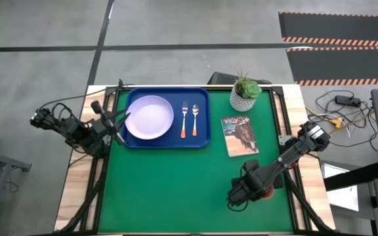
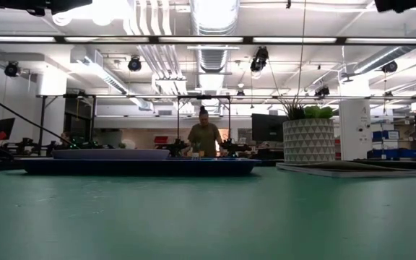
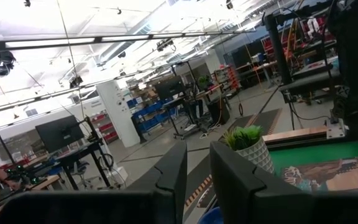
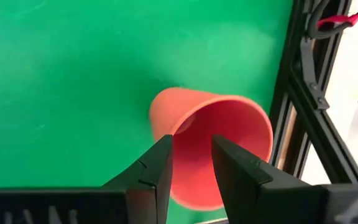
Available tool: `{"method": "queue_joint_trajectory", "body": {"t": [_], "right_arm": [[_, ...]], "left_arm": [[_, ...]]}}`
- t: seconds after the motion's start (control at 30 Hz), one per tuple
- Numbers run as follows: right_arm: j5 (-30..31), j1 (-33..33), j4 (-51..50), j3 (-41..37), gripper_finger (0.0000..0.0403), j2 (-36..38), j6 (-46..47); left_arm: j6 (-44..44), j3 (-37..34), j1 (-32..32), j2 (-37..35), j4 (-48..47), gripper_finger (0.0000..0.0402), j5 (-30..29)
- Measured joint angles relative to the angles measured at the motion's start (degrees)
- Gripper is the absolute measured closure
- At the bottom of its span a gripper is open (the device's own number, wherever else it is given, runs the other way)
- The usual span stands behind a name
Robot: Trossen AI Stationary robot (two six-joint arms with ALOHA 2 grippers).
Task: Pick and place plate/cup/fork/spoon on tray
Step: Put the orange cup on the blue serving tray
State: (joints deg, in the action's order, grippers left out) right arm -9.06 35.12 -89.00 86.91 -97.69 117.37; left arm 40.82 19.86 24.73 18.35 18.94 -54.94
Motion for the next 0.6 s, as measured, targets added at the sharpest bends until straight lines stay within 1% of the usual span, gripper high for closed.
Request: {"method": "queue_joint_trajectory", "body": {"t": [0.33, 0.6], "right_arm": [[-0.1, 0.0, 5.7, -4.0, 0.0318, 0.0, 0.0], [-1.1, 0.0, 5.5, -4.1, 0.0323, 0.6, 1.6]], "left_arm": [[0.0, 0.0, 0.0, 0.0, 0.0, 0.0346, 0.0], [0.0, 0.0, 0.0, 0.0, 0.0, 0.0346, 0.0]]}}
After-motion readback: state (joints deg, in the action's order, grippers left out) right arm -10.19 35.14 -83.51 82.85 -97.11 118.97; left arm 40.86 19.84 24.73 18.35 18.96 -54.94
